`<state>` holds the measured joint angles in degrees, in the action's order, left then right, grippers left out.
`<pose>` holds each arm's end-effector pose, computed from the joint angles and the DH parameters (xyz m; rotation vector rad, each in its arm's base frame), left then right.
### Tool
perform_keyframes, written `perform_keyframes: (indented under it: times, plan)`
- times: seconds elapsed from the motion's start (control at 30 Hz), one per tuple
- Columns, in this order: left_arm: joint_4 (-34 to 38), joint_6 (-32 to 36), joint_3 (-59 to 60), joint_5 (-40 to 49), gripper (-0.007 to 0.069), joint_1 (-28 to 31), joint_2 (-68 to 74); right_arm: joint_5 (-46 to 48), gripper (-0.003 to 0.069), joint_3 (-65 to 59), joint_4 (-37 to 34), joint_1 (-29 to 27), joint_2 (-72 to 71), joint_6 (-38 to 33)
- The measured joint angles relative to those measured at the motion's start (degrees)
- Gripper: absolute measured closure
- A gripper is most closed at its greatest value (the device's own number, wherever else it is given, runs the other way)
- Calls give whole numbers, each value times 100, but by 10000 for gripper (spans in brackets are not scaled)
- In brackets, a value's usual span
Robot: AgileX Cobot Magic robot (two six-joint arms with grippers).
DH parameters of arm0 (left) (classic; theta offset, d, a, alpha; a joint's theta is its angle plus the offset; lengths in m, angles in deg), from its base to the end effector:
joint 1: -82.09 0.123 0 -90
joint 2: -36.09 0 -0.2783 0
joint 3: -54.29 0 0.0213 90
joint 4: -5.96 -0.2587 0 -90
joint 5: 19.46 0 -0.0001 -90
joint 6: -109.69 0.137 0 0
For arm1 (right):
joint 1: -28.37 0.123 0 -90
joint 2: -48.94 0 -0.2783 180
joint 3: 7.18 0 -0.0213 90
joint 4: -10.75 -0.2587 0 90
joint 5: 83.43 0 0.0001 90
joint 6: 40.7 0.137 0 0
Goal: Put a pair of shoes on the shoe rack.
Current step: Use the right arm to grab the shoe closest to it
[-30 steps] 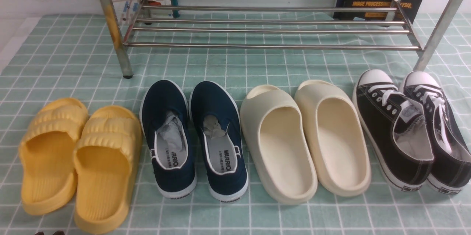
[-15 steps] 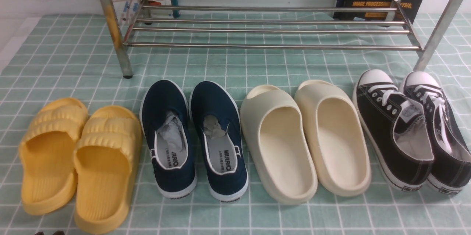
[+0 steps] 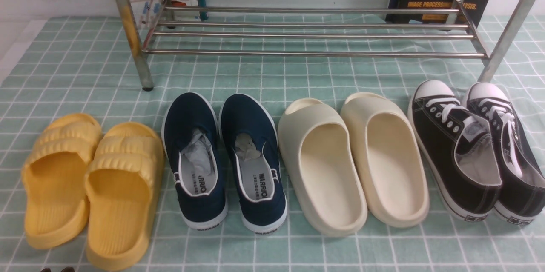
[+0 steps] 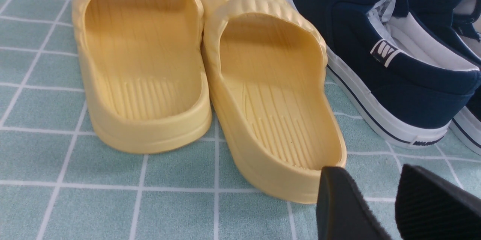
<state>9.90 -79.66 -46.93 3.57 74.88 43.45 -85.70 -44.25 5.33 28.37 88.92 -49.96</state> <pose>0.1087 -0.0175 0.1524 -0.0780 1.9116 -0.2639 0.1663 -0.0005 0.4164 -0.0406 1.3049 -0.0597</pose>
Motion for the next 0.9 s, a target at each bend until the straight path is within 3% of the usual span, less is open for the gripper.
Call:
perform_keyframes:
  times: [0.23, 0.37, 0.5, 0.63, 0.77, 0.9]
  plan:
    - [0, 0, 0, 0, 386, 0, 0, 3588, 648, 1484, -680, 9, 2602, -1]
    - [0, 0, 0, 0, 386, 0, 0, 4835, 633, 1979, -791, 246, 3906, -34]
    - [0, 0, 0, 0, 386, 0, 0, 5158, 587, 2183, -609, 575, 4724, 94]
    - [0, 0, 0, 0, 386, 0, 0, 5231, 418, 2361, 133, 931, 5590, 704]
    - [0, 0, 0, 0, 386, 0, 0, 5082, 247, 2393, 444, 973, 6046, 1124]
    - [0, 0, 0, 0, 386, 0, 0, 4926, 187, 2393, 278, 1010, 6291, 1181]
